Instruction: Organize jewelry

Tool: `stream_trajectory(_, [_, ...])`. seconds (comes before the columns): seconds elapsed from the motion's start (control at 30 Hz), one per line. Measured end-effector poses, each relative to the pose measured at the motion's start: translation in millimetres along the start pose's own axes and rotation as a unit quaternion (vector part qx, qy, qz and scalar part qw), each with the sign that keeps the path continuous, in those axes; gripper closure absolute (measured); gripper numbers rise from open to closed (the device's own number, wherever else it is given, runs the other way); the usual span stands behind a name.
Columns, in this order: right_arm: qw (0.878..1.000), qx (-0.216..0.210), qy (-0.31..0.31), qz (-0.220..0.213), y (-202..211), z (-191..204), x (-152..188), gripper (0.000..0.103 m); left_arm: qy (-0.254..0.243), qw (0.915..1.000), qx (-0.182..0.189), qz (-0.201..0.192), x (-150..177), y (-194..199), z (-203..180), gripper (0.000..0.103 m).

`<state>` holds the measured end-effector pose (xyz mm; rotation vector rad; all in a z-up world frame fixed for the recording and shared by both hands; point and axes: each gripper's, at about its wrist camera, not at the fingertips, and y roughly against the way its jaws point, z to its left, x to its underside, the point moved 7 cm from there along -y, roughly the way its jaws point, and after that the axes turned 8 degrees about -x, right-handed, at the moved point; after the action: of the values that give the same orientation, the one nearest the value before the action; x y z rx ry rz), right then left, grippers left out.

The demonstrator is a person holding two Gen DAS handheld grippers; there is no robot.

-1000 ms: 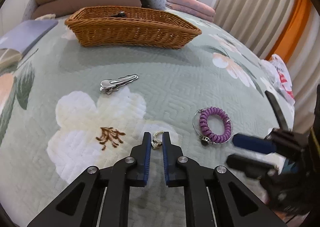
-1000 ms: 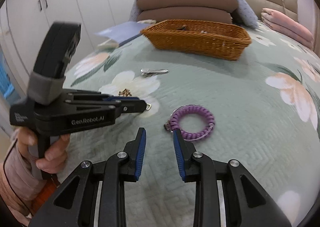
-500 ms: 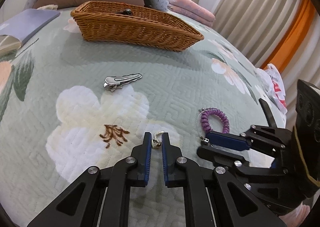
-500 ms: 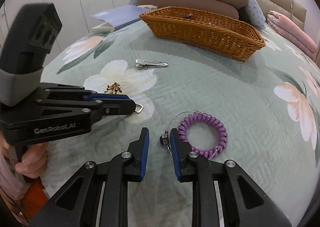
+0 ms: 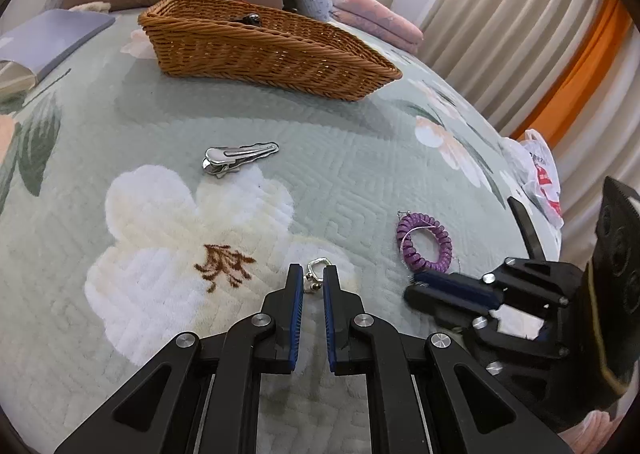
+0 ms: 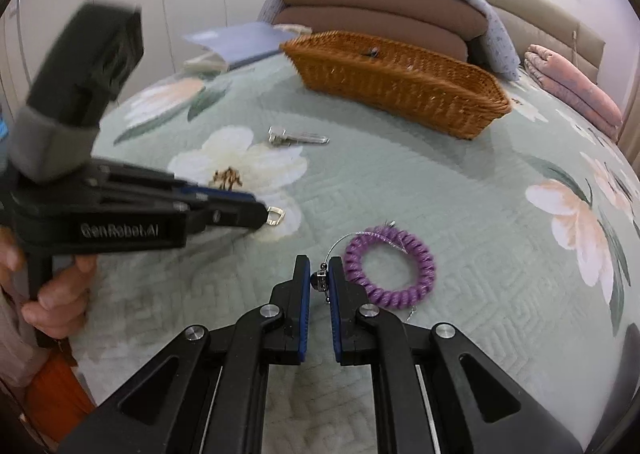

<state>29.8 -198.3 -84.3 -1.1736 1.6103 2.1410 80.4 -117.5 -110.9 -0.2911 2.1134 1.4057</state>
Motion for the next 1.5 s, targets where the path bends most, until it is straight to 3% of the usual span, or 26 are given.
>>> stream_trajectory(0.13, [0.999,-0.016,-0.027,-0.021,10.4,-10.9,-4.2,0.092,-0.003,1.0000,0.004,0.001,-0.8,-0.9,-1.5,0.088])
stream_trajectory(0.3, [0.998,-0.021,-0.049,-0.046,24.4,-20.8,-10.8,0.092,-0.037,0.9986,-0.037,-0.003,-3.6,-5.8,-11.1,0.088])
stream_trajectory(0.4, [0.994,-0.047,-0.070,-0.072,38.8,-28.8,-17.1,0.092,-0.052,0.9970,-0.057,-0.005,-6.1,-8.7,-14.3,0.092])
stream_trajectory(0.57, [0.979,-0.117,-0.116,-0.119,64.9,-42.9,-32.6,0.092,-0.022,0.9990,-0.031,-0.022,-13.5,0.7,-5.6,0.092])
stream_trajectory(0.67, [0.973,-0.133,-0.124,-0.139,78.1,-48.3,-43.6,0.092,-0.005,0.9989,-0.009,-0.045,-22.9,15.8,0.5,0.092])
stream_trajectory(0.87, [0.975,-0.111,-0.112,-0.155,87.7,-59.2,-72.8,0.092,0.009,0.9978,0.011,-0.065,-43.0,31.1,7.7,0.092])
stream_trajectory(1.1, [0.974,-0.084,-0.114,-0.177,81.2,-89.9,-126.0,0.092,-0.012,0.9947,0.000,-0.103,-91.5,46.2,6.0,0.092])
stream_trajectory(1.3, [0.975,-0.050,-0.123,-0.181,47.5,-122.8,-177.8,0.092,-0.018,0.9906,-0.001,-0.135,-148.9,46.4,8.3,0.092])
stream_trajectory(1.5, [0.976,-0.028,-0.148,-0.156,-8.2,-157.2,-207.3,0.092,-0.004,0.9889,0.011,-0.148,-202.1,23.5,11.7,0.092])
